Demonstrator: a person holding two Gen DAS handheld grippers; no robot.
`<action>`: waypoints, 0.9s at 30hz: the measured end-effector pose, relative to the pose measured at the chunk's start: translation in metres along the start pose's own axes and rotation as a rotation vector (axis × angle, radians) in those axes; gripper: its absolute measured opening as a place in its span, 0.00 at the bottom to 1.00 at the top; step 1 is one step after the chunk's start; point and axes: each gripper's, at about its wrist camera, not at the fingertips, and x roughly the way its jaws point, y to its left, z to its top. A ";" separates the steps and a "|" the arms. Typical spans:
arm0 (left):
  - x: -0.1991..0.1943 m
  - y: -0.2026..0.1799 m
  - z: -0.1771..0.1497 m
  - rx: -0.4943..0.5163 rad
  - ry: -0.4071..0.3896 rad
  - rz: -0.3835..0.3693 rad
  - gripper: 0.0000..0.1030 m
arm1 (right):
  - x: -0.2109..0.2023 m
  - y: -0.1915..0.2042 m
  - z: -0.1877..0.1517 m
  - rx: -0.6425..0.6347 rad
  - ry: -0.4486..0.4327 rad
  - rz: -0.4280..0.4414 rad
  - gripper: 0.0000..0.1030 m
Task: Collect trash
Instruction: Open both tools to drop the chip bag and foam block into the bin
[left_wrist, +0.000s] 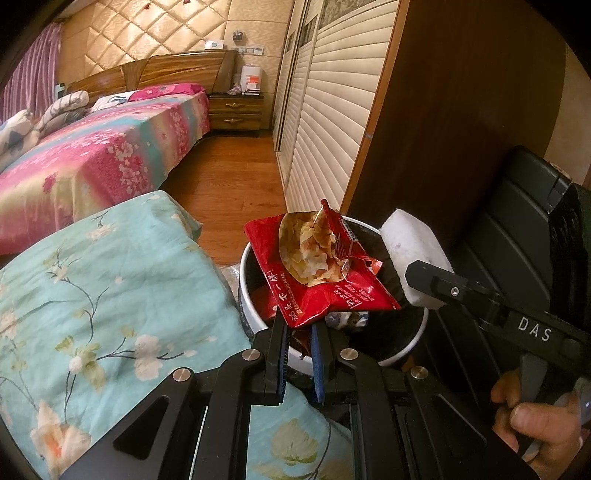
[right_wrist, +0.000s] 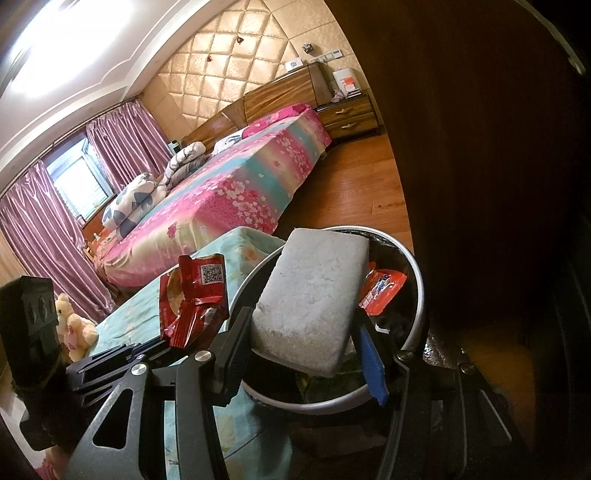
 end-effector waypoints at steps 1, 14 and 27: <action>0.002 -0.001 0.001 0.002 0.001 0.002 0.09 | 0.001 -0.001 0.001 0.000 0.002 0.000 0.54; 0.013 -0.003 0.008 0.011 0.013 0.012 0.09 | 0.013 -0.004 0.008 0.005 0.027 -0.004 0.54; 0.021 -0.005 0.011 0.016 0.028 0.015 0.09 | 0.016 -0.005 0.009 0.012 0.044 -0.007 0.54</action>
